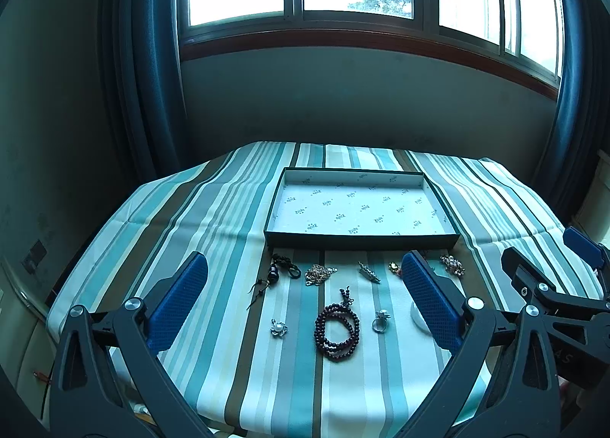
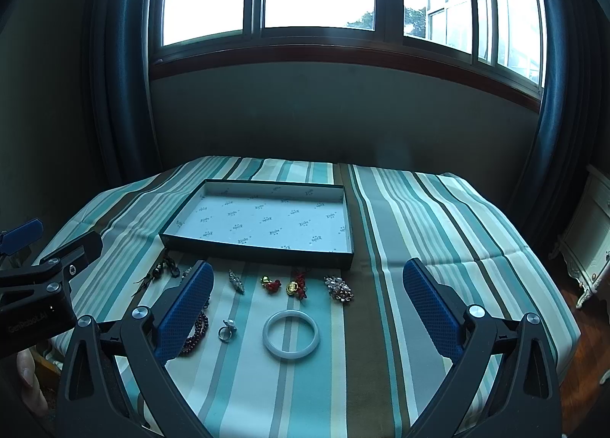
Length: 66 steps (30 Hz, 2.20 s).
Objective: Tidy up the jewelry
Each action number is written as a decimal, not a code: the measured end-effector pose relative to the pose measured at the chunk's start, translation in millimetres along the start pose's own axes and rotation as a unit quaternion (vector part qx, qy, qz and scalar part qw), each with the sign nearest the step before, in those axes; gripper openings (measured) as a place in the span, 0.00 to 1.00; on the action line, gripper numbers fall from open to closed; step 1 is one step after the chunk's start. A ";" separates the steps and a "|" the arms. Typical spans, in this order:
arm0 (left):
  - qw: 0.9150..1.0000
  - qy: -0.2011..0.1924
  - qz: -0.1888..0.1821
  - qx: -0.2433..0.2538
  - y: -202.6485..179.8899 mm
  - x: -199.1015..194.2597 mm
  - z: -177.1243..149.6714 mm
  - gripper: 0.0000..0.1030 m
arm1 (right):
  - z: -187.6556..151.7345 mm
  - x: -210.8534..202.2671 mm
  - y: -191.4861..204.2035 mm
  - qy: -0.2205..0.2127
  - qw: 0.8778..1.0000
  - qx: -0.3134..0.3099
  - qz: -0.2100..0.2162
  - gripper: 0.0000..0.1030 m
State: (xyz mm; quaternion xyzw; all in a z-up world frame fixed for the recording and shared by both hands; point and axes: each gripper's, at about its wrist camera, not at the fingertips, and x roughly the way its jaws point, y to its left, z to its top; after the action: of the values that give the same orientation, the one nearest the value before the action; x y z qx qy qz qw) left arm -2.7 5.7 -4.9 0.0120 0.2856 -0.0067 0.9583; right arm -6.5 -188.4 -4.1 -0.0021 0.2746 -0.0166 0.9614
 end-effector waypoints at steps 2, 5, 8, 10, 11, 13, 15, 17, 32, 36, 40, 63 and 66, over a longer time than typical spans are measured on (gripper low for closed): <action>1.000 0.001 0.000 0.000 -0.1 0.1 0.3 0.98 | -0.5 0.1 -1.4 0.000 1.000 0.001 0.000 0.96; 1.000 0.000 0.000 0.000 -0.4 0.3 0.0 0.98 | -0.4 0.4 -1.4 -0.001 1.000 0.001 -0.001 0.96; 1.000 0.001 -0.001 0.000 0.0 0.5 0.4 0.98 | -0.4 0.5 -1.5 0.000 1.000 0.001 0.000 0.96; 1.000 0.001 0.000 0.000 -0.2 0.5 0.4 0.98 | -0.1 0.1 -1.5 0.000 1.000 0.001 0.000 0.96; 1.000 0.001 0.000 0.000 -0.1 0.3 0.2 0.98 | 0.1 0.0 -1.4 0.000 1.000 0.001 0.000 0.96; 1.000 0.001 0.000 0.000 0.1 0.0 0.0 0.98 | 0.0 0.0 -1.5 0.000 1.000 0.000 0.000 0.96; 1.000 0.001 0.000 0.000 -0.3 0.6 0.3 0.98 | -0.1 0.1 -1.5 0.000 1.000 0.001 0.000 0.96; 1.000 0.002 0.000 0.000 -0.3 0.6 0.2 0.98 | -0.1 0.0 -1.3 0.000 1.000 0.000 0.000 0.96; 1.000 0.003 0.000 0.000 1.0 1.0 -3.6 0.98 | -0.3 -0.5 -0.9 -0.001 1.000 0.000 0.000 0.96; 1.000 0.004 0.000 0.000 1.5 1.2 -5.2 0.98 | -0.7 -0.2 -0.7 -0.001 1.000 0.000 0.000 0.96; 1.000 0.005 0.000 0.000 2.6 2.1 -7.5 0.98 | -0.3 -0.1 0.2 0.000 1.000 -0.001 0.001 0.96; 1.000 0.016 0.000 0.002 3.1 4.4 -11.9 0.98 | -2.5 5.5 3.0 0.009 1.000 -0.010 0.010 0.96; 1.000 0.022 0.002 0.001 4.3 10.0 -11.3 0.98 | -5.0 10.5 2.9 0.016 1.000 -0.010 0.013 0.96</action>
State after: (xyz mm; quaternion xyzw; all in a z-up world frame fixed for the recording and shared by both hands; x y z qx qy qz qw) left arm -0.3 10.3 -19.7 0.0141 0.3069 -0.0049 0.9516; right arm -0.1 -185.8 -13.9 -0.0077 0.2903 -0.0017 0.9569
